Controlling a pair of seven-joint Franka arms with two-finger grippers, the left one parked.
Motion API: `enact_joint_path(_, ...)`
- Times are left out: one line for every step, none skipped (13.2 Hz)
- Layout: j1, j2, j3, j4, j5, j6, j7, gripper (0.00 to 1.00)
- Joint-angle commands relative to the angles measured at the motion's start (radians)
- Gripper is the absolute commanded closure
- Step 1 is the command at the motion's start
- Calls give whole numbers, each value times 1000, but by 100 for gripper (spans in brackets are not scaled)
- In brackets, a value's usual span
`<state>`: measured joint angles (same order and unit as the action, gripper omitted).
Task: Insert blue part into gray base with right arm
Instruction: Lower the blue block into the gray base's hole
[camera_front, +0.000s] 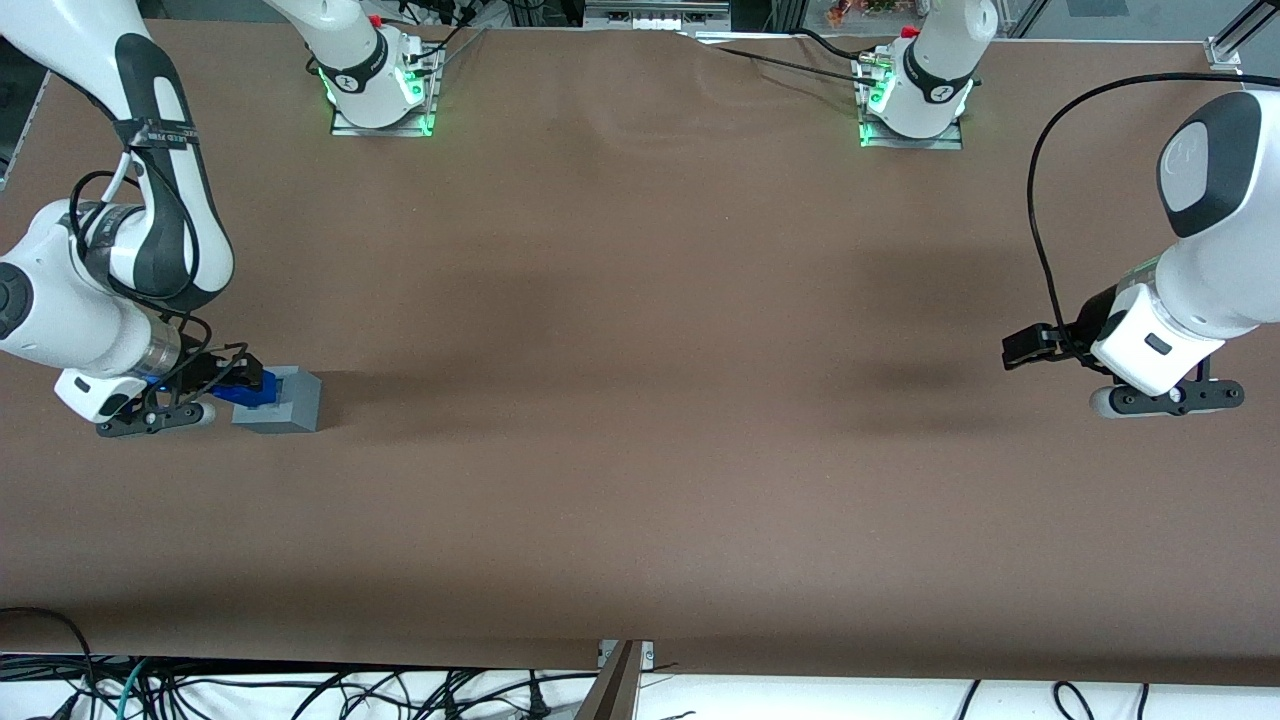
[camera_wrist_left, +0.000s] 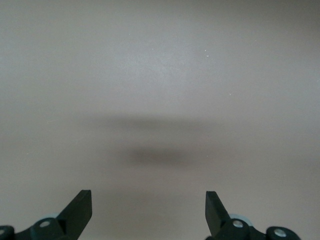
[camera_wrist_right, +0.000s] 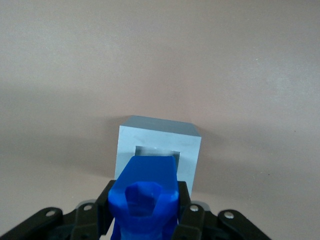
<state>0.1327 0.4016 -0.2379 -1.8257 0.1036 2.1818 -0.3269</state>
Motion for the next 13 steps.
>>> enact_joint_path(-7,11,3,19,19,3,-20,68)
enact_joint_path(-7,11,3,19,19,3,-20,68)
enact_joint_path(-8,20,3,19,19,7,-20,68)
enact_joint_path(-13,25,3,17,19,16,-20,68)
enact_joint_path(-15,26,3,16,19,19,-20,68)
enact_joint_path(-15,32,3,16,19,19,-20,68)
enact_joint_path(-15,36,3,16,19,19,-20,68)
enact_joint_path(-15,37,3,16,19,21,-20,68)
enact_joint_path(-15,37,3,16,19,23,-20,68)
enact_joint_path(-15,37,3,16,19,24,-20,68)
enact_joint_path(-15,37,3,16,19,27,-20,68)
enact_joint_path(-15,37,3,16,21,30,-18,68)
enact_joint_path(-15,37,3,16,21,32,-18,68)
